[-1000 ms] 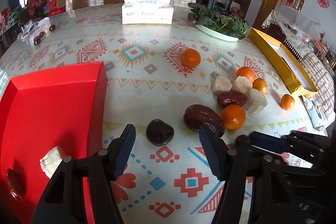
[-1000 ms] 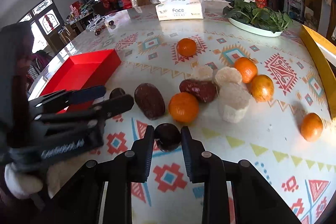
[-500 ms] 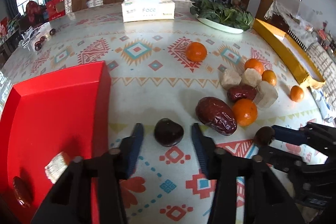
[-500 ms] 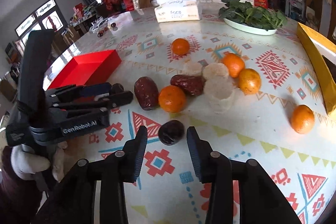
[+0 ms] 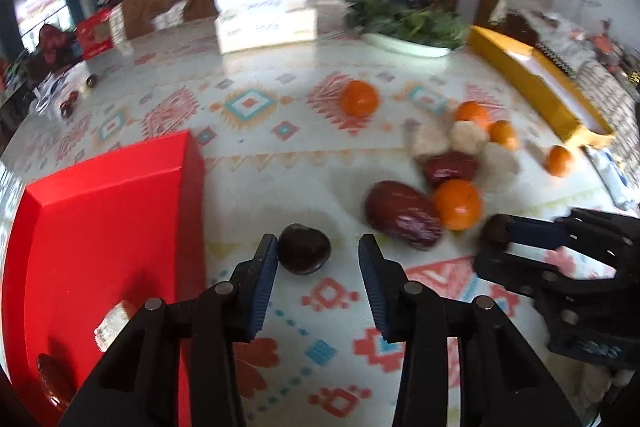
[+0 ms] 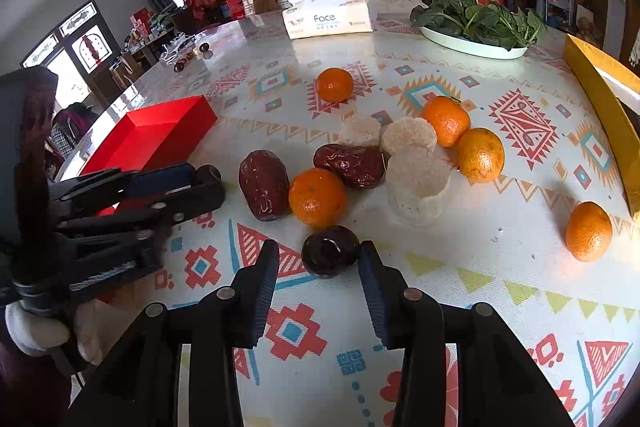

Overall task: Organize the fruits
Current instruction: 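Grasp a dark round date with the left tool while the right tool grasps another dark date, then carry both dark dates into the red tray and open both tools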

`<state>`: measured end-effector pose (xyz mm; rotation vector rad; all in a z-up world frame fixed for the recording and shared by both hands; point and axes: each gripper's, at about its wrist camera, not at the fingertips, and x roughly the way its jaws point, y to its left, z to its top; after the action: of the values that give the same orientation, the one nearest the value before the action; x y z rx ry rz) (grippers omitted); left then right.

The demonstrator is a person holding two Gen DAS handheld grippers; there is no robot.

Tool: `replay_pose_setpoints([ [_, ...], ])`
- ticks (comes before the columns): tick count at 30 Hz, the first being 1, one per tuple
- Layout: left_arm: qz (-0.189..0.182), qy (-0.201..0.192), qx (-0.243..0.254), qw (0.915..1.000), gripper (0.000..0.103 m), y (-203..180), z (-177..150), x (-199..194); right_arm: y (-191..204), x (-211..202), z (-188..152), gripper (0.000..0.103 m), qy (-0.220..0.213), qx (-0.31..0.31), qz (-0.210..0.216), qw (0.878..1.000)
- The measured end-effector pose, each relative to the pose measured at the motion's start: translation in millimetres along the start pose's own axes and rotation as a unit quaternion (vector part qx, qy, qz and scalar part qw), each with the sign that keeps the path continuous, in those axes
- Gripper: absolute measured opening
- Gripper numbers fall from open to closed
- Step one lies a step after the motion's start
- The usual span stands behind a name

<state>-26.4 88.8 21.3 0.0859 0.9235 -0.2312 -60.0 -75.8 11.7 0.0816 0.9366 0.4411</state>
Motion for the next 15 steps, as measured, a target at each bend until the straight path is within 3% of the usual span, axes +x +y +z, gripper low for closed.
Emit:
replay_pose_setpoints([
  [6, 0.029, 0.013, 0.001, 0.9995, 0.041, -0.2, 0.9, 7.8, 0.0, 0.5, -0.7, 0.044, -0.001, 0.0, 0.004, 1.0],
  [8, 0.04, 0.007, -0.005, 0.9992, 0.023, 2.6, 0.8, 6.7, -0.6, 0.1, -1.2, 0.037, -0.002, 0.001, 0.004, 1.0],
  [10, 0.029, 0.004, -0.024, 0.9993, 0.022, 9.6, 0.2, 3.9, -3.3, -0.7, -1.7, 0.03, -0.002, 0.009, 0.007, 1.0],
  [15, 0.006, -0.02, -0.054, 0.9983, 0.022, 22.0, -4.4, -10.9, -6.4, -5.1, -3.6, 0.028, -0.008, 0.019, 0.015, 1.0],
])
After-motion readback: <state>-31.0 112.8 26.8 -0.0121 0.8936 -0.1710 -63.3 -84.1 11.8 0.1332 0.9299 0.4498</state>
